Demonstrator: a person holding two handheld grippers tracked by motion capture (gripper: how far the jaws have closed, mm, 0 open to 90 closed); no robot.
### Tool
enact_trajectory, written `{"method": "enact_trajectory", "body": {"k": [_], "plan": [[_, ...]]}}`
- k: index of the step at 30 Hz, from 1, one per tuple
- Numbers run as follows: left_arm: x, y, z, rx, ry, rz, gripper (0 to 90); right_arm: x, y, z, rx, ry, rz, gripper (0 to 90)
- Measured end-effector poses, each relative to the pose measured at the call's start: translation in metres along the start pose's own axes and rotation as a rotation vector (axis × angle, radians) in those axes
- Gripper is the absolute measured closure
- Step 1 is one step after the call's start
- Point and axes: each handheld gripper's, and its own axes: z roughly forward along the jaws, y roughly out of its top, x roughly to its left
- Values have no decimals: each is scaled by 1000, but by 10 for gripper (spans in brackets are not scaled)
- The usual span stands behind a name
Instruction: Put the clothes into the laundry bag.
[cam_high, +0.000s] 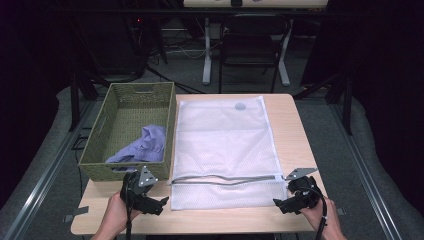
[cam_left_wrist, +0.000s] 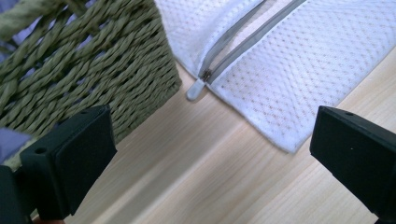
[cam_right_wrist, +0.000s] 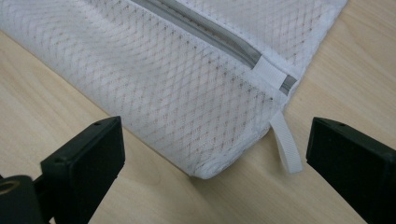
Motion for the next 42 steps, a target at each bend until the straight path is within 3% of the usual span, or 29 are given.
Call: {"method": "enact_trajectory", "body": {"k": [8,14,24,42], "plan": [[-1,0,3,15,-26,14,2,2,3,1,1,-12,-10,63],[3,-3,6,17,-72,-20,2,3,16,0,-51,-39,-24,79],[4,-3,9,14,-88,-9,2,5,39,12,-56,-11,-42,90],[6,-4,7,8,-91,-10,1,22,95,50,-42,56,-126,103]]}}
